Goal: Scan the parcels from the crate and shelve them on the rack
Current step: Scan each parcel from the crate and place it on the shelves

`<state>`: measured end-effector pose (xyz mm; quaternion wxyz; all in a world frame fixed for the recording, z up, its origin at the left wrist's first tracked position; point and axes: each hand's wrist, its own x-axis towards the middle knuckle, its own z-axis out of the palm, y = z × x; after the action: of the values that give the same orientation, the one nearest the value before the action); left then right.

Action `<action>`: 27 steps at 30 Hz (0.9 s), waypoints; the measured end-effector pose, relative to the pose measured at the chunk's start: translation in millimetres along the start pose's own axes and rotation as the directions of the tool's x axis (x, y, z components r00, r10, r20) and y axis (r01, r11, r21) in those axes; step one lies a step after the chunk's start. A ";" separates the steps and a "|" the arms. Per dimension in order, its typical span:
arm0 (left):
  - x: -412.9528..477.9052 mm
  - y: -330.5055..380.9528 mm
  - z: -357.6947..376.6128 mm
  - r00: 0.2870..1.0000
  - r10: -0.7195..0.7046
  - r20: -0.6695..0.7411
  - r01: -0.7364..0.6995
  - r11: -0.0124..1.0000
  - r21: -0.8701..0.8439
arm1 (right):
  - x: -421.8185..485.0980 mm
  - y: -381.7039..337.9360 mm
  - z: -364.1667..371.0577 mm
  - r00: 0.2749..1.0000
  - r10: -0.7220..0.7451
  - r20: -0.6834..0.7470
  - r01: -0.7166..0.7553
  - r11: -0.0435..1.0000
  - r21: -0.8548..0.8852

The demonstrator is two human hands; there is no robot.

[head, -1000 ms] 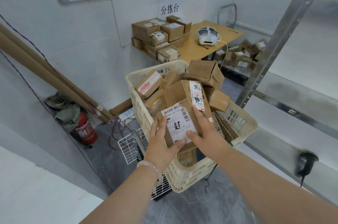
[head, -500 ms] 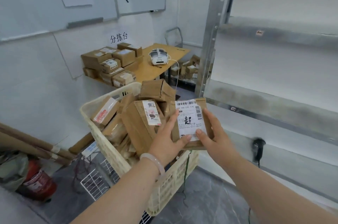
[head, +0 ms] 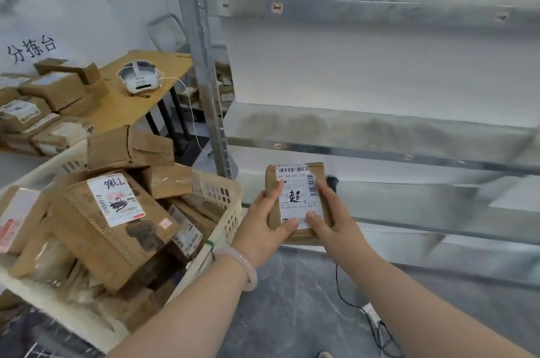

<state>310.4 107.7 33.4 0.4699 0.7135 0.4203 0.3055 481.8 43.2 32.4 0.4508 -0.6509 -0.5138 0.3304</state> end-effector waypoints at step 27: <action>224.6 -223.9 173.5 0.948 -0.319 0.020 0.319 0.944 -0.080 | 207.1 306.2 -1.3 0.950 0.283 0.135 -0.282 0.959 -0.027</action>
<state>487.9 281.0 -229.6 0.5438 0.6172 0.5155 0.2400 649.1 222.9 -243.9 0.3602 -0.6949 -0.4465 0.4337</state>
